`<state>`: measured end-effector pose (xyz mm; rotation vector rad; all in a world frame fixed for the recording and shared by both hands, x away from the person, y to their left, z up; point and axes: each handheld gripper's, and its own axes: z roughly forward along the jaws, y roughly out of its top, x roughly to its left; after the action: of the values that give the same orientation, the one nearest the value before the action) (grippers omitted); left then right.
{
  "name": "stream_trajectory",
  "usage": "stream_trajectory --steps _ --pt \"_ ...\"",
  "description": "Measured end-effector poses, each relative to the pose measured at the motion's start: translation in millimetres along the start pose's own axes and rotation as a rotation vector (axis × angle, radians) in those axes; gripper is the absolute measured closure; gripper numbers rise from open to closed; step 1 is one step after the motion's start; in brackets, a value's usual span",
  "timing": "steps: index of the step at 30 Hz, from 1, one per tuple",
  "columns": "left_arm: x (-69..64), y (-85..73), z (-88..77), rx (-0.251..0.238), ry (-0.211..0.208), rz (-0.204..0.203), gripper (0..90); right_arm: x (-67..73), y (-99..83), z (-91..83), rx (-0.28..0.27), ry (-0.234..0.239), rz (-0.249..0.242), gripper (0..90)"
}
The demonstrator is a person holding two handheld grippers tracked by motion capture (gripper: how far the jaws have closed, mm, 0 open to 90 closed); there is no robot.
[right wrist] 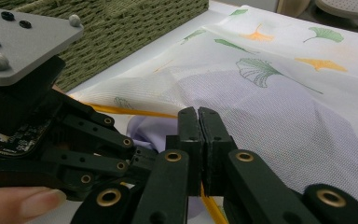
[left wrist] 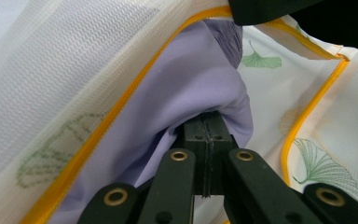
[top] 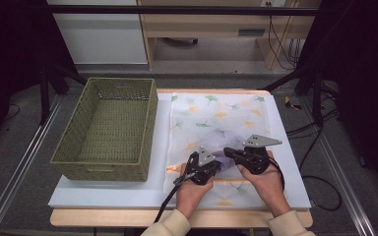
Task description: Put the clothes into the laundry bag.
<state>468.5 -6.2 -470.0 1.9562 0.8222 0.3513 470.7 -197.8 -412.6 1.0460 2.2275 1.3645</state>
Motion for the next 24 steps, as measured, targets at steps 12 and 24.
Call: stream_trajectory --steps 12,24 --pt "-2.7 2.3 6.0 -0.003 0.002 0.002 89.9 -1.3 0.5 0.6 -0.003 0.002 0.001 88.9" --pt "-2.7 5.8 10.1 -0.013 0.04 0.023 90.0 -1.6 1.0 -0.6 -0.005 0.004 0.005 88.9"
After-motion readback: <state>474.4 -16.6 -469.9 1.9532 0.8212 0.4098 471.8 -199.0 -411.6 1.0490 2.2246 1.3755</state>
